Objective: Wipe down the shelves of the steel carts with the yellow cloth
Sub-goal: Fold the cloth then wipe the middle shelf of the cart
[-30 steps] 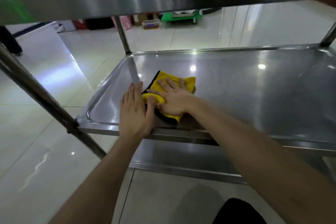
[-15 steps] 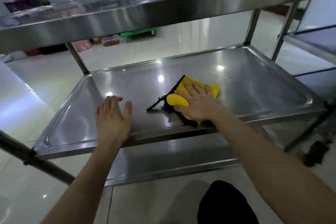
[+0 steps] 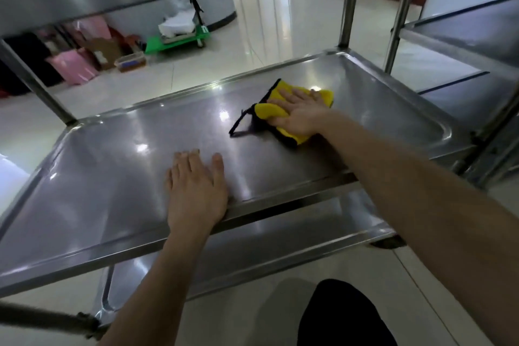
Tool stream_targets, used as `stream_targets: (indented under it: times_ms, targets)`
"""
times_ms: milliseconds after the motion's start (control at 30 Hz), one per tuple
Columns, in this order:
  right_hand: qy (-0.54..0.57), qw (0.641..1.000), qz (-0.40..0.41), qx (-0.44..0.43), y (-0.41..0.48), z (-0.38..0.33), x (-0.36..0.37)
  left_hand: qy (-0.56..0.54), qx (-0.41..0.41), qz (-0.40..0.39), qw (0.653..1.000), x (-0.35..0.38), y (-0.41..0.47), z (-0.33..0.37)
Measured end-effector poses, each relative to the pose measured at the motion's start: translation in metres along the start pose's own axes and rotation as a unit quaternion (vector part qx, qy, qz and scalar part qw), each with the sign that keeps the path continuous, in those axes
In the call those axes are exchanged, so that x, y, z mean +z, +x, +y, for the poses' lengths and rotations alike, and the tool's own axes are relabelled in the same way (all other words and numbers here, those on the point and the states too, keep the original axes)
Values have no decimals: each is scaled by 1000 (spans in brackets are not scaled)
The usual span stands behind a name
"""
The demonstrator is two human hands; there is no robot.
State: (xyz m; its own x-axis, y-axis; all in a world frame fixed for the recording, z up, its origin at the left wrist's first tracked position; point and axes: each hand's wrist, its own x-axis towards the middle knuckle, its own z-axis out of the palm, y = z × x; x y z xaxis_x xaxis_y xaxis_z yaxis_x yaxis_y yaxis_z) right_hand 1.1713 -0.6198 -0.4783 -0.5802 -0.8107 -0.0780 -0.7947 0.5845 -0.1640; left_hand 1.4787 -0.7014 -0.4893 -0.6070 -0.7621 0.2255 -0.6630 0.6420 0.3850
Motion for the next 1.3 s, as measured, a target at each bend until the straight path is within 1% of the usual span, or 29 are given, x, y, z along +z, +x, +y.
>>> stream_targets:
  times_ms: [67,133,200,233,300,367,433,467,533,567,633,700,800,867,933,967,1033,1100,1133,1233,1300]
  targets:
    - [3,998,6,64,23,22,-8,0,-4,-3,1000,-3,-6,2]
    - [-6,993,6,114,42,22,-12,5,-1,-2,1000,-3,-10,4]
    - [-11,991,-4,133,55,-1,-15,9,7,1,1000,-4,-12,7]
    - [-11,992,-8,126,58,-20,-16,7,12,2,1000,-4,-12,8]
    - [-17,997,-14,71,59,-67,-12,5,16,11,1000,-4,-12,10]
    - [-26,999,-31,-23,52,-122,-3,16,21,31,999,-5,-11,9]
    - [-45,991,-49,-114,39,-166,10,42,31,47,998,-5,-13,6]
    - [-61,986,-51,-145,34,-177,16,42,30,51,997,-5,-13,6]
    - [-71,981,-53,-173,28,-179,21,27,17,56,998,-8,-14,7]
    - [-57,982,-54,-172,26,-173,20,27,11,58,998,-8,-14,9]
    - [-26,986,-49,-155,24,-154,15,70,14,41,997,-9,-15,10]
    - [-11,993,-35,-116,24,-121,8,102,20,14,994,-9,-14,9]
    - [-4,1000,-3,-5,21,-30,-4,25,-2,14,1000,-10,-16,9]
    - [-7,996,14,91,11,45,-11,18,-7,15,1000,-10,-17,11]
    - [-4,986,20,166,-3,101,-17,24,-8,13,1000,-10,-18,15]
    - [-3,982,20,188,-8,116,-18,27,-8,8,1000,-10,-18,17]
    - [-7,979,18,203,-14,113,-18,28,4,11,1000,-9,-19,19]
    - [-11,983,4,182,-19,78,-15,35,15,24,999,-7,-19,20]
    - [-12,988,-5,155,-24,54,-12,39,17,28,999,-7,-19,20]
    - [-24,999,-14,21,-54,-26,4,50,17,35,998,-7,-16,17]
    - [-24,998,-9,-63,-86,-61,17,60,27,37,997,-6,-12,12]
